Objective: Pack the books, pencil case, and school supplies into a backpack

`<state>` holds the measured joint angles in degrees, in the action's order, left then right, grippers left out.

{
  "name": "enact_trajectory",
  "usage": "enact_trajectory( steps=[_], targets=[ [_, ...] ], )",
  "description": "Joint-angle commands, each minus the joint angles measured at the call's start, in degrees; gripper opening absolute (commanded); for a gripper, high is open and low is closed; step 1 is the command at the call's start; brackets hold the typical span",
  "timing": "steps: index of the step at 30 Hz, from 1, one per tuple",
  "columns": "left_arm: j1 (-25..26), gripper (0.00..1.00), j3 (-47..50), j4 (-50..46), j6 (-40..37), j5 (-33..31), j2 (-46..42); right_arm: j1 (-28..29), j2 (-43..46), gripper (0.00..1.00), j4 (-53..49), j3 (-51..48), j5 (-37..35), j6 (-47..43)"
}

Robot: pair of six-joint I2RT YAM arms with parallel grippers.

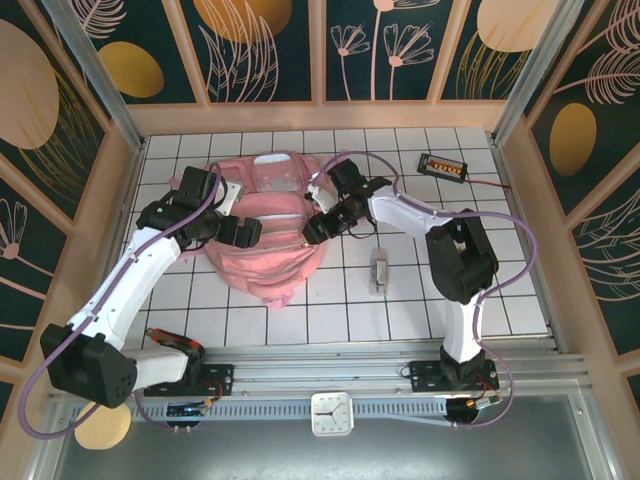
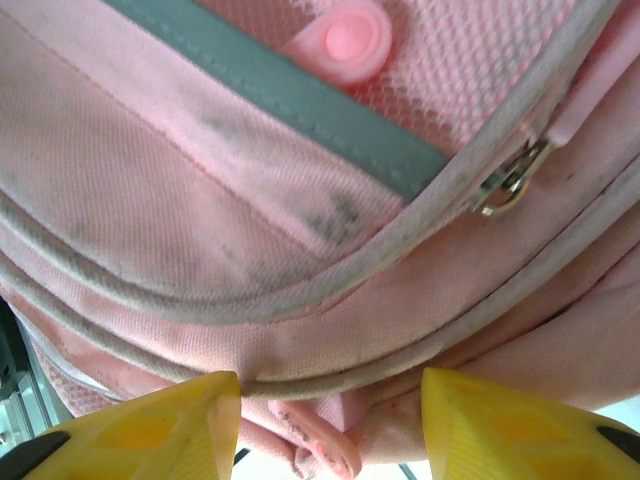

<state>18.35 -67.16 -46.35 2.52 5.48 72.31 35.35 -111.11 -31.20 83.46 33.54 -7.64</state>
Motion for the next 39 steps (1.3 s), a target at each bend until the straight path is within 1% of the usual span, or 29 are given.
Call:
enact_trajectory(
  steps=[1, 10, 12, 14, 15, 17, 20, 25, 27, 28, 29, 30, 31, 35, 36, 39],
  targets=[
    [0.27, 0.99, 0.36, 1.34, -1.26, 0.37, 0.81, 0.80, 3.15, 0.52, -1.40, -2.11, 1.27, -0.45],
    [0.27, 0.99, 1.22, 1.80, -1.19, -0.07, 0.85, 1.30, 3.83, 0.51, -0.79, -3.63, -0.63, 0.52],
    [0.26, 0.99, 1.32, 1.74, -1.19, -0.26, 0.81, 1.59, 3.62, 0.50, -0.64, -3.55, -0.91, 0.52],
    [0.24, 0.99, 1.41, 1.70, -1.14, -0.34, 0.73, 1.69, 3.47, 0.46, -0.03, -3.61, -1.19, 0.65],
    [0.22, 0.99, 1.50, 1.74, -1.13, -0.22, 0.60, 1.71, 3.24, 0.45, 0.03, -3.55, -1.41, 0.68],
    [0.20, 0.99, 1.72, 1.81, -1.15, 0.15, 0.55, 1.65, 2.97, 0.39, 0.32, -3.33, -1.63, 0.78],
    [0.33, 0.99, 2.07, 1.77, -1.35, -0.02, 0.33, 1.67, 2.86, 0.32, 0.28, -3.09, -1.81, 0.78],
    [1.09, 0.99, 2.42, 1.78, -1.98, -0.40, 0.37, 1.96, 4.89, 0.20, 1.02, -4.48, -0.72, 0.68],
    [1.33, 0.99, 2.72, 2.01, -2.04, -0.08, 0.46, 1.99, 5.59, 0.19, 1.58, -5.39, -0.22, 0.63],
    [1.63, 0.99, 2.86, 2.04, -2.23, 0.33, 0.54, 1.95, 5.88, 0.16, 1.80, -5.84, 0.16, 0.60],
    [2.16, 0.99, 2.95, 2.05, -2.58, 0.78, 0.58, 1.96, 6.00, 0.11, 1.93, -6.09, 0.21, 0.77],
    [2.95, 0.99, 3.12, 2.02, -3.28, 0.81, 0.55, 1.88, 6.21, 0.02, 1.93, -6.29, 0.21, 0.79],
    [4.34, 0.99, 3.32, 1.95, -4.51, 0.37, 0.55, 1.90, 6.47, 0.00, 1.98, -6.36, -0.08, 0.87],
    [10.08, 0.99, 3.73, 0.47, -9.27, -4.45, 1.62, 2.00, 9.12, 0.00, 1.34, -5.54, -1.19, 1.31],
    [11.42, 0.99, 4.23, 0.96, -10.39, -5.83, 1.45, 2.00, 9.85, 0.00, 0.87, -5.08, -1.07, 1.44],
    [13.83, 0.99, 6.20, 3.57, -13.66, -7.23, 0.77, 2.24, 11.71, 0.00, -0.40, -3.29, -0.63, 1.97]
  ],
)
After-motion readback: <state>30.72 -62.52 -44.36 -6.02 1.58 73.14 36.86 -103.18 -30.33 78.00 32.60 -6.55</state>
